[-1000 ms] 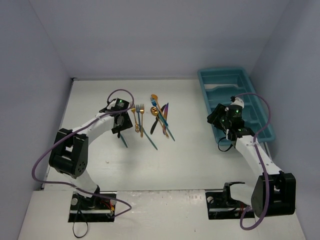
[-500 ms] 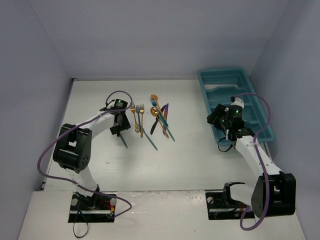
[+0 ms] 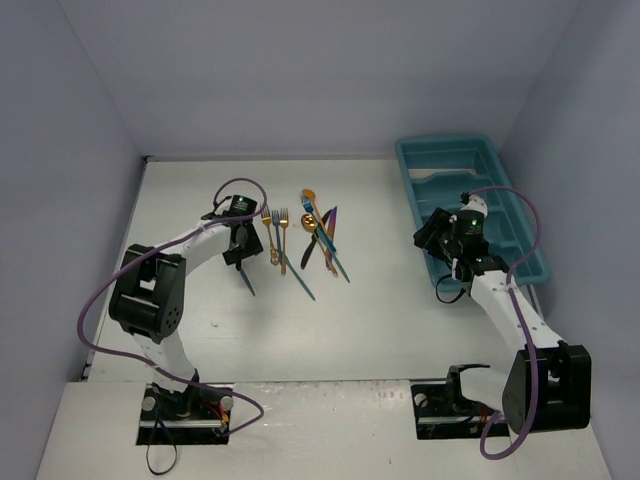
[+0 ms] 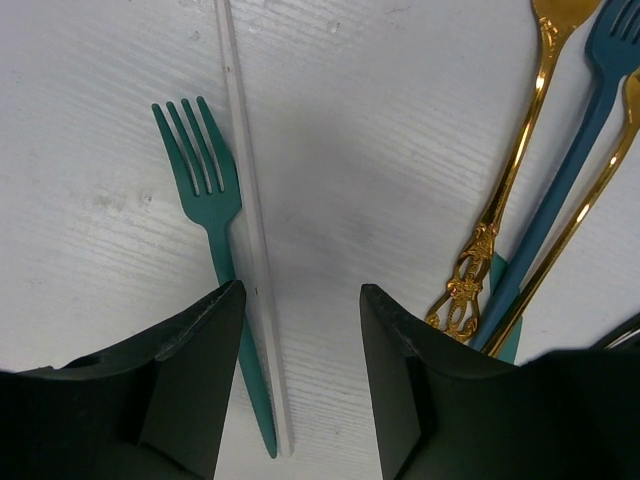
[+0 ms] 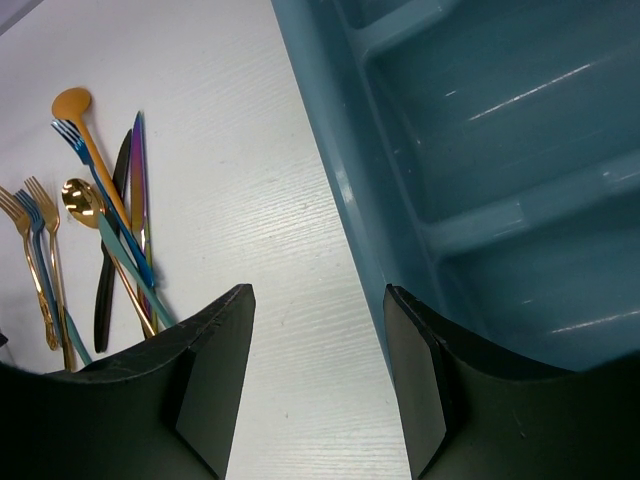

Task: Sort the eating utensils into containers

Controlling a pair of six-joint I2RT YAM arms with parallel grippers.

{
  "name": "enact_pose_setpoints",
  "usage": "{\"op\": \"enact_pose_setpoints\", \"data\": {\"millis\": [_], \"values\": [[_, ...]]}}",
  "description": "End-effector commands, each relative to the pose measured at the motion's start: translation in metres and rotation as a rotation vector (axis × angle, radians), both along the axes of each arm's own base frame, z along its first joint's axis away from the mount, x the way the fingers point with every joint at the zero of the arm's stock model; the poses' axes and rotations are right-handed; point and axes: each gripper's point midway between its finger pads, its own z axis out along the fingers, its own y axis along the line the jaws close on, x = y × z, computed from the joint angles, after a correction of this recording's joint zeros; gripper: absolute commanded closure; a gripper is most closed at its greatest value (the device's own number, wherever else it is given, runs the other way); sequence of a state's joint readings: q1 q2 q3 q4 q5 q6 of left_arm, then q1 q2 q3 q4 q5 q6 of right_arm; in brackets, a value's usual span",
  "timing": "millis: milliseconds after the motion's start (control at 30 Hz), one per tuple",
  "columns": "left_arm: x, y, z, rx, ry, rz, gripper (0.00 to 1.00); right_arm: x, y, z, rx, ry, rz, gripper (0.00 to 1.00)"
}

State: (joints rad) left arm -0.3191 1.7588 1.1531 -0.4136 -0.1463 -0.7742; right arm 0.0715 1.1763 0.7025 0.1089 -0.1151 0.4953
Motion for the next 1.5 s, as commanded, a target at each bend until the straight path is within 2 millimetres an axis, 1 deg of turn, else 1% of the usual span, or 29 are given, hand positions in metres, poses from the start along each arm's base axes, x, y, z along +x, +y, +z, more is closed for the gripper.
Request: {"op": "enact_pose_setpoints", "data": {"millis": [0,133,300,400,467,567,633,700,733,800,967,1067,1167,1200,1233,1300,1367,1467], "values": [[0.020,-0.003,0.009,-0.013,-0.048,0.010,0.53,0.011,0.001,0.015,0.002,-0.066,0.013,0.48],[0.018,-0.001,0.001,-0.003,-0.028,0.015,0.54,0.011,0.001,0.015,0.000,-0.068,0.011,0.48],[0.015,0.002,-0.002,0.005,-0.023,0.023,0.54,0.011,0.001,0.014,0.000,-0.065,0.012,0.48],[0.014,0.003,-0.007,0.007,-0.011,0.023,0.58,0.011,0.001,0.014,-0.001,-0.066,0.010,0.48],[0.014,0.001,-0.010,-0.002,-0.004,0.022,0.68,0.011,0.001,0.015,0.001,-0.068,0.009,0.48],[0.013,-0.003,-0.015,-0.019,0.006,0.020,0.81,0.011,0.001,0.017,0.002,-0.071,0.013,0.48],[0.015,-0.011,-0.017,-0.044,0.009,0.008,0.89,0.011,0.002,0.018,0.003,-0.075,0.017,0.48],[0.020,-0.020,-0.015,-0.076,-0.010,-0.013,0.97,0.011,0.004,0.020,0.007,-0.080,0.028,0.48],[0.022,-0.024,-0.012,-0.093,-0.021,-0.025,1.00,0.011,0.006,0.022,0.010,-0.084,0.037,0.48],[0.027,-0.029,-0.004,-0.113,-0.048,-0.050,1.00,0.011,0.011,0.027,0.010,-0.096,0.061,0.47],[0.039,-0.045,0.045,-0.194,-0.180,-0.111,1.00,0.009,0.037,0.046,0.020,-0.145,0.164,0.47],[0.041,-0.060,0.092,-0.260,-0.300,-0.178,1.00,0.003,0.061,0.069,0.039,-0.202,0.251,0.46],[0.036,-0.078,0.139,-0.353,-0.410,-0.268,1.00,-0.004,0.088,0.090,0.051,-0.253,0.331,0.42],[0.039,-0.080,0.142,-0.362,-0.429,-0.267,1.00,-0.007,0.098,0.097,0.058,-0.268,0.360,0.40],[0.032,-0.094,0.166,-0.448,-0.482,-0.324,1.00,-0.011,0.114,0.108,0.069,-0.292,0.405,0.39],[0.030,-0.109,0.195,-0.525,-0.568,-0.385,1.00,-0.021,0.144,0.125,0.097,-0.327,0.492,0.36],[0.017,-0.127,0.221,-0.599,-0.624,-0.479,1.00,-0.029,0.168,0.138,0.135,-0.342,0.547,0.35],[0.000,-0.145,0.248,-0.646,-0.691,-0.580,1.00,-0.038,0.197,0.155,0.198,-0.369,0.606,0.35]]}}
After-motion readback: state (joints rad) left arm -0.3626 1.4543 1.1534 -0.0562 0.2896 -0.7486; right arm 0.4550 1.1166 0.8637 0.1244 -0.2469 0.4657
